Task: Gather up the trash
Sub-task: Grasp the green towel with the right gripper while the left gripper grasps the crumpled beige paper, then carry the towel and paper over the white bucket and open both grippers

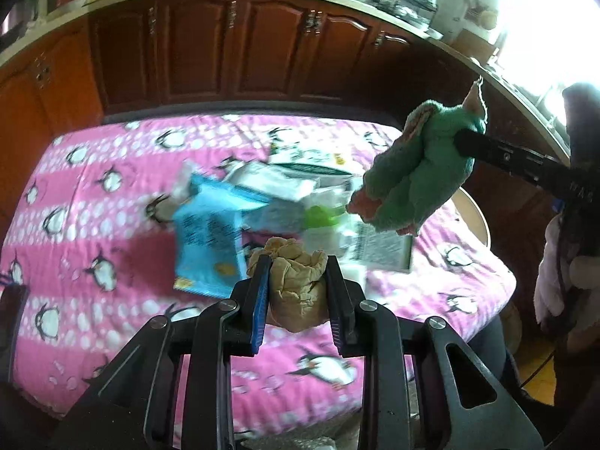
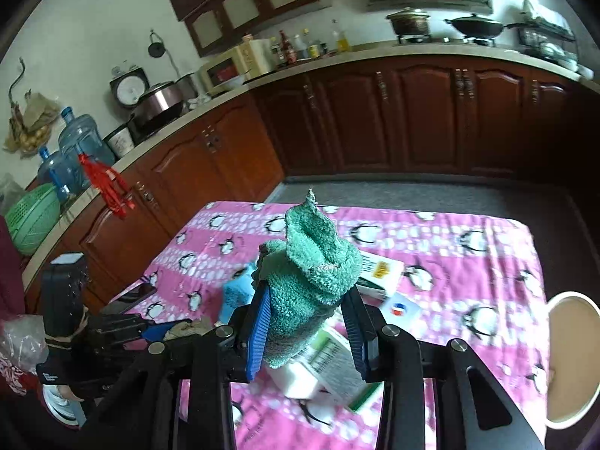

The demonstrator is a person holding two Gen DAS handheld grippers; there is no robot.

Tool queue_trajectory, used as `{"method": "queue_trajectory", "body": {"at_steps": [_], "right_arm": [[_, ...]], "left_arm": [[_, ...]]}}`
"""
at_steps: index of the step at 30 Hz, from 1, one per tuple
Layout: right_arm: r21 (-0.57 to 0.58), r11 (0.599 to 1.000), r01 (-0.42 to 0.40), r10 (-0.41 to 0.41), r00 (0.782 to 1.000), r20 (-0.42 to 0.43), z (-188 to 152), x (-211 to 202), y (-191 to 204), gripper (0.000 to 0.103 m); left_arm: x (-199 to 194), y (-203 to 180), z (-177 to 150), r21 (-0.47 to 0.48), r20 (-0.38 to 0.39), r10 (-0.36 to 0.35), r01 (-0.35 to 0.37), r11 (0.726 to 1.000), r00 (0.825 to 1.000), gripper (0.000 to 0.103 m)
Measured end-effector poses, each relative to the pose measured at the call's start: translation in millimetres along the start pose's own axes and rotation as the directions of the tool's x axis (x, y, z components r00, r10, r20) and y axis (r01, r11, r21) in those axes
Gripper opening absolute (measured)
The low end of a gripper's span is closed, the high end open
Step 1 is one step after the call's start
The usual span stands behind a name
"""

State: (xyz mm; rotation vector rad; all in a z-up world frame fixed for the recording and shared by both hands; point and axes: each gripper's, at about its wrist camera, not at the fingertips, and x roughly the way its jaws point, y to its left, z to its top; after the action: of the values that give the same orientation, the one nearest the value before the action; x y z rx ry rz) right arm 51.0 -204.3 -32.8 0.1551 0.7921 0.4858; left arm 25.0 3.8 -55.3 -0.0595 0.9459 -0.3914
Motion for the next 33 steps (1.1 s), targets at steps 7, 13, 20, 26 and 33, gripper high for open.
{"method": "queue_trajectory", "body": {"at_steps": [7,13,20,26,33], "right_arm": [[0.057,0.996,0.065,-0.066,0.997,0.026,-10,-31,-35,0.036],[0.101,0.987,0.124,-0.128,0.991,0.041,-19,-54,-64,0.036],[0.158,0.967,0.198,-0.208,0.977,0.049,-29,-81,-103,0.036],[0.230,0.934,0.272,-0.289,0.956,0.042,-42,-104,-146,0.036],[0.284,0.879,0.382,-0.403,0.915,0.016,-56,-126,-189,0.036]], "left_arm": [[12,-47,14,0.080,0.006,-0.018,0.017,0.997,1.000,0.025],[21,-80,28,0.132,0.011,-0.041,0.040,0.990,0.999,0.025],[38,-119,45,0.188,0.001,-0.077,0.076,0.979,0.997,0.025],[61,-157,55,0.237,-0.027,-0.110,0.113,0.965,0.994,0.025],[93,-204,66,0.285,-0.072,-0.156,0.170,0.943,0.985,0.025]]}}
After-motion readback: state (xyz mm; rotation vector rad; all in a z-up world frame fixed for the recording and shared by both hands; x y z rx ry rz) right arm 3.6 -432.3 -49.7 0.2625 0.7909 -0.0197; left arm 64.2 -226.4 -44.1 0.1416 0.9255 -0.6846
